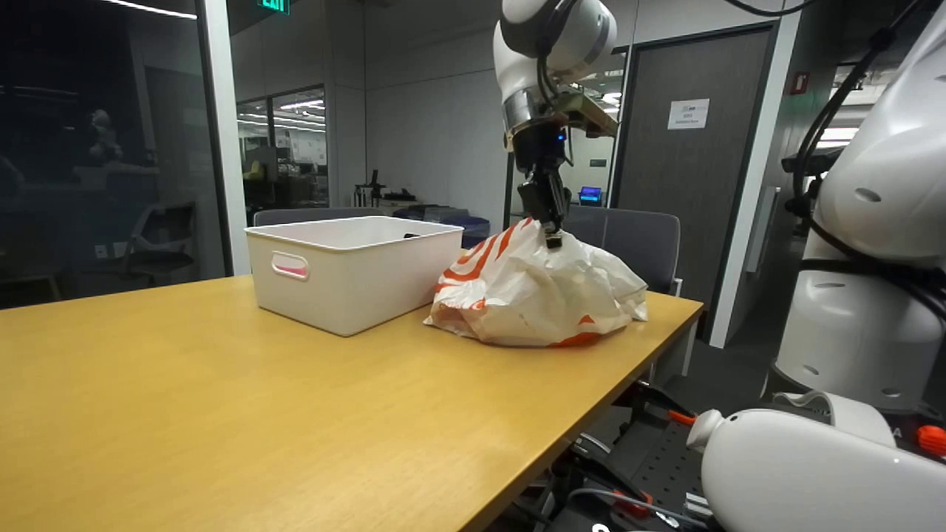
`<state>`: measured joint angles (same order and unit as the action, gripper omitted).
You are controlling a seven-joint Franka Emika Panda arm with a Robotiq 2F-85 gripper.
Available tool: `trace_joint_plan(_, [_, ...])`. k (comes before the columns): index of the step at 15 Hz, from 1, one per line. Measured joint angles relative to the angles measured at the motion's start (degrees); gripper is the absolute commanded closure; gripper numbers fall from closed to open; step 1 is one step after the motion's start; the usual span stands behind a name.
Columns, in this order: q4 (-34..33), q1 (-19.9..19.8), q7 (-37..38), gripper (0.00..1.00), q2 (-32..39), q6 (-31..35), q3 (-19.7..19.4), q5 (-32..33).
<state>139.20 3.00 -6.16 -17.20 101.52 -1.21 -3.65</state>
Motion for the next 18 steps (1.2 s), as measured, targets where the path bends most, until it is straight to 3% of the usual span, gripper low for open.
trace_joint_plan(1, [-0.28, 0.00, -0.29, 0.73, 0.76, 0.00, 0.00, -0.63])
trace_joint_plan(10, [-2.37, -2.71, 3.84, 0.05, 0.13, -0.81, -0.30, 0.26])
trace_joint_plan(11, [-2.37, -3.59, 5.17, 0.01, -0.85, -0.90, -0.45, 1.34])
trace_joint_plan(18, [-2.22, -10.14, 14.23, 0.00, -9.58, -2.62, -1.56, 9.68])
